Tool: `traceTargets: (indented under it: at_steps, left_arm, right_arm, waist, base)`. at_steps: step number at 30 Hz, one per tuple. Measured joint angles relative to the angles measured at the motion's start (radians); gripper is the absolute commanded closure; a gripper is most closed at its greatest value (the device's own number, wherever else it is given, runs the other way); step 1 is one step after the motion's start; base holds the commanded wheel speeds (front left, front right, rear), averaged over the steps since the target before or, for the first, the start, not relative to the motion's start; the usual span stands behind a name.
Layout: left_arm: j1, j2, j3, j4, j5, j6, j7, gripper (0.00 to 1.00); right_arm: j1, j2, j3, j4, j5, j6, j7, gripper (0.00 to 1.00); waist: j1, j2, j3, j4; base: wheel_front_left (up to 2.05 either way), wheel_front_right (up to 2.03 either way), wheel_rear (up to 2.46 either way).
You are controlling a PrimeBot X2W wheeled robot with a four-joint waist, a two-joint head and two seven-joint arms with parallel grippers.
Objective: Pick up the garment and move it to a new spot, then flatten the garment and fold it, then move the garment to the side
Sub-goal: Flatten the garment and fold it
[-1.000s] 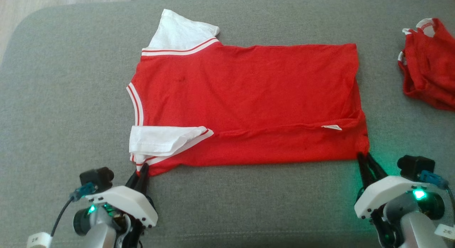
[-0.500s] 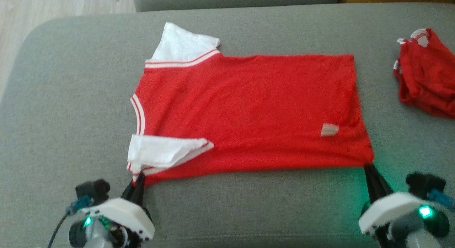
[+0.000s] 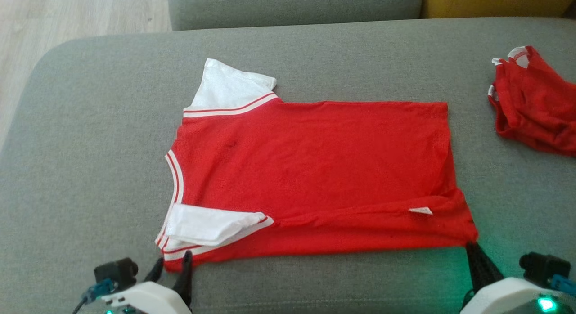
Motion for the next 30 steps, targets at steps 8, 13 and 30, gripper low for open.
traceTargets:
  at_steps: [8,13,30]
  left_arm:
    - [-0.005,0.008,0.001,-0.104,0.058,0.038,-0.120,0.00]
    - [-0.033,0.020,0.001,-0.172,0.112,0.059,-0.208,0.00]
    - [-0.087,0.050,-0.028,-0.258,0.176,0.095,-0.215,0.00]
  right_arm:
    - [-0.015,0.000,0.008,-0.128,-0.037,0.000,-0.112,0.00]
    - [-0.072,-0.004,0.027,-0.219,-0.073,0.000,-0.174,0.00]
    - [-0.101,-0.028,0.101,-0.309,-0.098,0.000,-0.142,0.00]
  waist:
    - [0.0000,0.0000,-0.006,-0.006]
    - [0.0000,0.0000,-0.012,-0.004]
    - [0.0000,0.0000,0.004,0.002]
  base:
    - [0.00,0.00,0.00]
    - [0.00,0.00,0.00]
    - [0.00,0.00,0.00]
